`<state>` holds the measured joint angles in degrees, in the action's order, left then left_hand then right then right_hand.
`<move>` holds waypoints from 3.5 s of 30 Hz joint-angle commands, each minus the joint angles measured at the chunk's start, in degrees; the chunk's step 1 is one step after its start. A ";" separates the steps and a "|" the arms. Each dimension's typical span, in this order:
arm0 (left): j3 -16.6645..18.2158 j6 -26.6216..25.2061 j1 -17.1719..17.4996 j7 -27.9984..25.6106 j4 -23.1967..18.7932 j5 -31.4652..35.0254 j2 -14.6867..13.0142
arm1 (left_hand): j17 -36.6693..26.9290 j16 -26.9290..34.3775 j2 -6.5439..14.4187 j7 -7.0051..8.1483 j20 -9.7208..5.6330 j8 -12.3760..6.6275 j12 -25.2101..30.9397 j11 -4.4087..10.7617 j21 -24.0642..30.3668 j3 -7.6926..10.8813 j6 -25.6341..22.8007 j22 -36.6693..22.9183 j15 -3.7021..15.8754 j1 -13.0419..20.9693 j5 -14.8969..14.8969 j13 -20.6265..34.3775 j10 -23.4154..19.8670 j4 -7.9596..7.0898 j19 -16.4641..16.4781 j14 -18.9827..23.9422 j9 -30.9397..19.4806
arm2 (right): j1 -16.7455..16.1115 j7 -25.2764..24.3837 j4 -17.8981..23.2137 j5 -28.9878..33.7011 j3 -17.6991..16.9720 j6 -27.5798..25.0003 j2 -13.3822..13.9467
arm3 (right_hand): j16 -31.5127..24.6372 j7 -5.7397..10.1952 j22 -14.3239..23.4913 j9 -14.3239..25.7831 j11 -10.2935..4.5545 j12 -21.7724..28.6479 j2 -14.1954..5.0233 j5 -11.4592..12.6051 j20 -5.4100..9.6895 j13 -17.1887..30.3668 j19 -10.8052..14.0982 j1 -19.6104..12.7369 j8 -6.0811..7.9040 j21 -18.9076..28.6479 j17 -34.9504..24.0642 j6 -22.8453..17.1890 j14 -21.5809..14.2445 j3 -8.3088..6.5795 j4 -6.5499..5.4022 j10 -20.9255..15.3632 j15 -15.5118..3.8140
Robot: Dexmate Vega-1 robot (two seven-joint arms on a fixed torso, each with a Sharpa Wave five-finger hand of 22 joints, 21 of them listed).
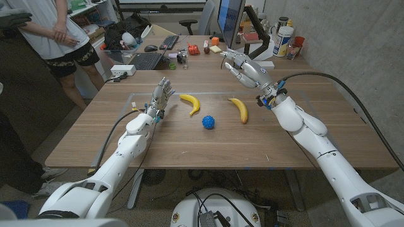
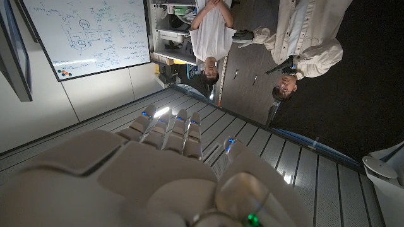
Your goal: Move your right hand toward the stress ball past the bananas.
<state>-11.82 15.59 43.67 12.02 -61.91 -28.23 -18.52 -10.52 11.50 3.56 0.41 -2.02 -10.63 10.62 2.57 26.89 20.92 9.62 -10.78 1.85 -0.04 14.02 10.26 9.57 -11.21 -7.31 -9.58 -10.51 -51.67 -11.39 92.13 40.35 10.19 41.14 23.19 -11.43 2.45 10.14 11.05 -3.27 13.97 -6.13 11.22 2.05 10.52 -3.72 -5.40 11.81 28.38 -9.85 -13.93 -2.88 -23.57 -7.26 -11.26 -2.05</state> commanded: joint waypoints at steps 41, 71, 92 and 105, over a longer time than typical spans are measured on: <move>0.71 -0.87 2.54 -0.44 -3.01 -0.57 -1.00 | -0.22 0.13 6.70 0.25 -1.92 -0.42 0.25 -0.30 -0.42 -0.19 2.99 -0.28 -0.08 0.20 0.49 0.26 0.37 0.12 0.23 -1.42 -0.23 | -0.70 4.97 2.33 2.31 3.34 -1.64 1.92 | 0.61 0.51 0.06 0.17 -0.01 -0.78 -2.85 -0.07 5.71 0.14 1.16 -2.49 -0.37 -0.88 -0.01 0.24 -0.58 -0.07 1.86 -0.28 -3.17; 1.34 -0.63 3.02 0.46 -2.53 -1.16 -1.41 | -0.22 0.14 6.70 0.26 -1.90 -0.44 0.25 -0.36 -0.54 -0.26 2.77 -0.29 -0.17 0.19 0.52 0.26 0.42 0.12 0.33 -1.38 -0.24 | -0.38 7.75 3.29 4.15 6.21 -3.70 2.34 | 0.72 0.46 0.05 0.19 0.03 -1.00 -2.81 -0.15 5.55 0.15 1.60 -3.49 -0.50 -1.34 -0.02 0.58 -0.60 -0.14 2.73 -0.22 -3.17; 1.54 -0.03 2.27 1.74 -0.40 -1.32 -1.31 | -0.22 0.12 6.71 0.25 -1.92 -0.41 0.25 -0.36 -0.64 -0.30 2.76 -0.29 -0.10 0.19 0.53 0.26 0.47 0.11 0.35 -1.43 -0.24 | 0.39 8.59 2.90 5.43 8.45 -4.90 2.54 | 0.75 0.65 0.07 0.22 -0.17 -1.18 -3.16 -0.16 5.64 0.16 1.86 -4.14 -0.59 -1.74 -0.06 0.93 -0.56 -0.24 3.16 -0.08 -3.18; 1.55 -0.13 2.01 1.95 -0.17 -1.25 -1.28 | -0.22 0.12 6.73 0.14 -1.83 -0.41 0.26 -0.42 -0.73 -0.32 2.71 -0.30 -0.27 0.20 0.55 0.26 0.46 0.11 0.35 -1.43 -0.25 | 0.86 9.05 2.40 5.91 9.47 -5.03 3.08 | 0.82 0.70 0.08 0.23 -0.20 -1.35 -3.26 -0.19 5.61 0.17 1.97 -4.51 -0.71 -2.02 -0.10 1.39 -0.29 -0.26 3.39 0.20 -3.12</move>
<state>-10.33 15.46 45.92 13.74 -62.41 -29.50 -19.86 -10.52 11.50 3.57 0.41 -2.02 -10.63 10.62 2.47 26.26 20.93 9.62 -10.78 1.85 -0.04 14.02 10.26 9.67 -11.20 -7.30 -9.58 -10.51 -51.26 -2.79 95.05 45.82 18.71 36.25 25.85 -10.80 3.05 10.14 11.05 -3.47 12.85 -7.48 11.23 1.84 10.52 -1.88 -9.02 11.37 26.67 -9.89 -12.86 -3.29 -23.73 -4.27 -11.03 -2.05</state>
